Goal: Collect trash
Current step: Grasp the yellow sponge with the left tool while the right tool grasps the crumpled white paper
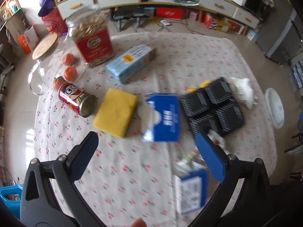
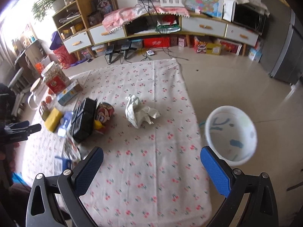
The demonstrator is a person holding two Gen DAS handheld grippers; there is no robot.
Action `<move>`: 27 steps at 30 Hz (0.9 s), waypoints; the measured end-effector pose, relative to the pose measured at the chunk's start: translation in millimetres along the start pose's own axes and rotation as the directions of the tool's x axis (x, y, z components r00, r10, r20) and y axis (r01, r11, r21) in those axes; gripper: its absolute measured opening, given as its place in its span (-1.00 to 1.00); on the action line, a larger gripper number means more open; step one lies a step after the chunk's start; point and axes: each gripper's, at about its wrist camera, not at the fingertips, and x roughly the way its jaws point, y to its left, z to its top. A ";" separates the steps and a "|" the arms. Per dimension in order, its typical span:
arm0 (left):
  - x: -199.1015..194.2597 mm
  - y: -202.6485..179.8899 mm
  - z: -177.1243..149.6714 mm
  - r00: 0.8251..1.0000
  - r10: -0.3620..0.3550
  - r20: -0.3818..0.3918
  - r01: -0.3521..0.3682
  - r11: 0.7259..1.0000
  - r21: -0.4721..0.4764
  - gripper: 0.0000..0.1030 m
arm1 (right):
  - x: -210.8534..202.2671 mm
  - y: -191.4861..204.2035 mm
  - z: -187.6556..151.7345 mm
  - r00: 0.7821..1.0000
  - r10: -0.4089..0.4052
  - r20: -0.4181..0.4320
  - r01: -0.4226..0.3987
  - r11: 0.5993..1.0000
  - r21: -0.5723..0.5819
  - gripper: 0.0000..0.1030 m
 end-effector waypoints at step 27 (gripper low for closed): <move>77.9 41.3 19.9 0.997 0.001 -0.072 -0.005 0.999 -0.053 0.24 | 130.4 3.3 36.2 0.988 0.019 -0.151 -0.020 1.000 -0.001 1.00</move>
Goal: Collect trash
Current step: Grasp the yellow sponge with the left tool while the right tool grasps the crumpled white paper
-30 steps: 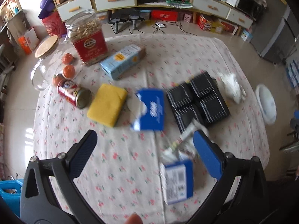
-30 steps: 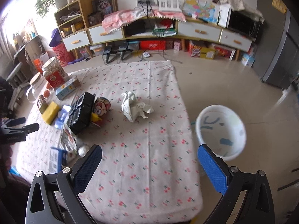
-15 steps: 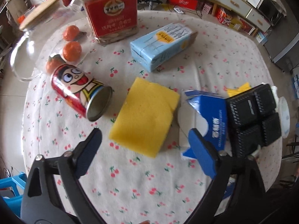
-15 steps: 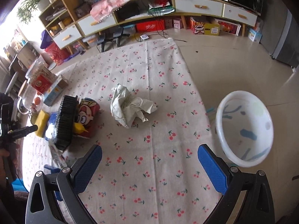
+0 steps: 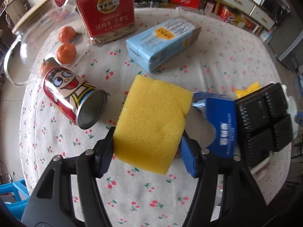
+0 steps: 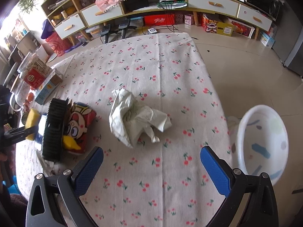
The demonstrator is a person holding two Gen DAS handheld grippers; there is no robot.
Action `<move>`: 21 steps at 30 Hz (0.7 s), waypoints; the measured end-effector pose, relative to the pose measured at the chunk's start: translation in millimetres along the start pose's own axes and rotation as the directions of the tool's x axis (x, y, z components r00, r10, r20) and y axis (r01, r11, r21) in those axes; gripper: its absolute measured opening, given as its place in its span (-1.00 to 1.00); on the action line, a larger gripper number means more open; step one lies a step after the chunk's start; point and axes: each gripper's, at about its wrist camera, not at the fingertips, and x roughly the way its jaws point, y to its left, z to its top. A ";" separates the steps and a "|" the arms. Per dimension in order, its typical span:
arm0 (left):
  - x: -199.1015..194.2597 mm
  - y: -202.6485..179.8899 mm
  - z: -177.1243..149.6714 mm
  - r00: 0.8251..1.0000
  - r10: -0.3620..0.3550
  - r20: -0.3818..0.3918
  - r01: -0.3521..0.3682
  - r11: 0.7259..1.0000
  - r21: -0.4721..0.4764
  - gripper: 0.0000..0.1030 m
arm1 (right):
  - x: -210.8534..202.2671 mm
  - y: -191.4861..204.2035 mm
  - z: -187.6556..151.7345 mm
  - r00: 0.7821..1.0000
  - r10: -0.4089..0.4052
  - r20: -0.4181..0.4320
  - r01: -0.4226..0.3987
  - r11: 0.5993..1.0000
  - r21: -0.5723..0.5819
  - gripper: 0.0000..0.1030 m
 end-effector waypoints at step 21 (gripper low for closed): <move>-56.1 -14.5 -27.7 0.992 -0.054 0.115 0.056 0.998 -0.019 0.23 | 56.4 5.6 29.3 0.995 0.089 -0.046 -0.079 0.980 0.181 0.24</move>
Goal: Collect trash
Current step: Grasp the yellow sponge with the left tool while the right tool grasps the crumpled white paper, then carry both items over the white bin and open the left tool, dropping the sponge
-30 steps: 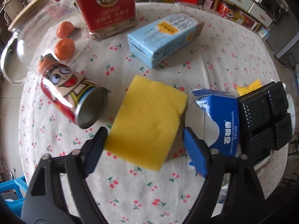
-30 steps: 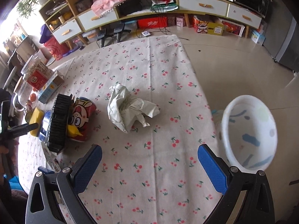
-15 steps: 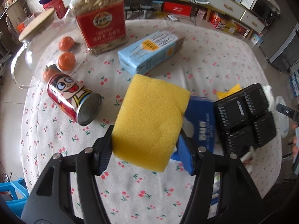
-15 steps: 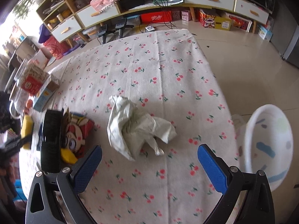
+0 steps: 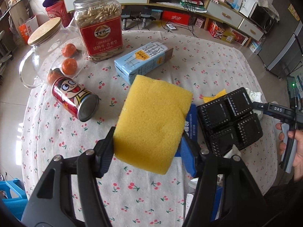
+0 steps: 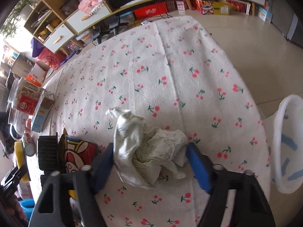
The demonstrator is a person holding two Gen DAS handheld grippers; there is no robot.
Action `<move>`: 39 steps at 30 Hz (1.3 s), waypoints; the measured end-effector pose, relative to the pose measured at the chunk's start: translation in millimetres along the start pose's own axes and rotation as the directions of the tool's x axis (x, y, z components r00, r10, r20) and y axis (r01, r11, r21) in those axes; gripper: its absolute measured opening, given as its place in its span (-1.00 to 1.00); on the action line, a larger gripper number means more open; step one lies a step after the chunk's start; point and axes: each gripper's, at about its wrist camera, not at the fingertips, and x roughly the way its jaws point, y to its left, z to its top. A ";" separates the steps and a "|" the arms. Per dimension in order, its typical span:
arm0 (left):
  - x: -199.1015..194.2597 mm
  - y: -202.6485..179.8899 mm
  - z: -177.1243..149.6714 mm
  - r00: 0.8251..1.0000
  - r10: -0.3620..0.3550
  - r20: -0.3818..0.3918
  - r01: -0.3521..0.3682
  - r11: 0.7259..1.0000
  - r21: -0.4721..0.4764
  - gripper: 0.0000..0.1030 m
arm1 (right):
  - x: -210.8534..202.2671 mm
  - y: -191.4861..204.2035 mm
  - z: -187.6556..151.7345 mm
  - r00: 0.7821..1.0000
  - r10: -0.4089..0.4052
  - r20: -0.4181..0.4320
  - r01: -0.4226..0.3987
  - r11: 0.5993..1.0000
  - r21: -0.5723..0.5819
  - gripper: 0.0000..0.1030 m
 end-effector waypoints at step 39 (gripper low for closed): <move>-6.1 -293.8 -5.4 0.953 -0.301 -0.047 0.296 0.881 0.370 0.23 | -171.8 -242.8 -103.1 0.970 -0.108 0.219 0.048 0.964 0.263 -0.13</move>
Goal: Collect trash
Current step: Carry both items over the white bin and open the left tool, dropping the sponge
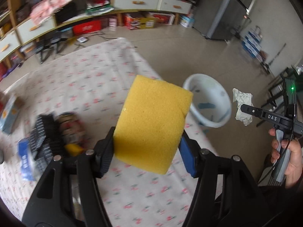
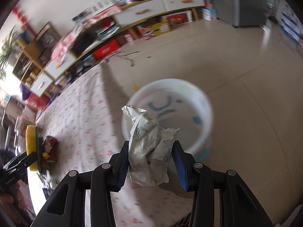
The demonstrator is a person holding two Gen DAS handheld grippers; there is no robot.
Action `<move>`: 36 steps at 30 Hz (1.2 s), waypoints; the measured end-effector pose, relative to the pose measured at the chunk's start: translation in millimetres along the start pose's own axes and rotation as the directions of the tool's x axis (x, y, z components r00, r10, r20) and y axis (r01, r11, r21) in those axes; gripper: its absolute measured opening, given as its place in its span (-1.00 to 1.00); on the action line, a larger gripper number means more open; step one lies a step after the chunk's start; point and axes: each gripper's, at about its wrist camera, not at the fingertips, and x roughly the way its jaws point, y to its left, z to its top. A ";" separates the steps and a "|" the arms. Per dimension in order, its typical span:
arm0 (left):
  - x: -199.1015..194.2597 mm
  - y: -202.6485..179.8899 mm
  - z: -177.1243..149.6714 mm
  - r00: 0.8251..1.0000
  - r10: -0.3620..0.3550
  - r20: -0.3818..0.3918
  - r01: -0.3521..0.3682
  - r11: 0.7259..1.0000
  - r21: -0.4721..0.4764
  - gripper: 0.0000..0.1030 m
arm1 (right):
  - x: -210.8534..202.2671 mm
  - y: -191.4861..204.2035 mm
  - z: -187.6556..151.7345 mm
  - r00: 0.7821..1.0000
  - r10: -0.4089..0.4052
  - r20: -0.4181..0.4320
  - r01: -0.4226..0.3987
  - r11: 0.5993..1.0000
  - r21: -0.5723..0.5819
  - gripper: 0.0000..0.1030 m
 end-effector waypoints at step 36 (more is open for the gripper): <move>77.5 -105.9 34.9 0.997 -0.067 -0.027 0.070 0.989 0.130 0.59 | -2.3 -67.4 7.3 1.000 -0.027 0.014 0.025 0.992 0.125 -0.08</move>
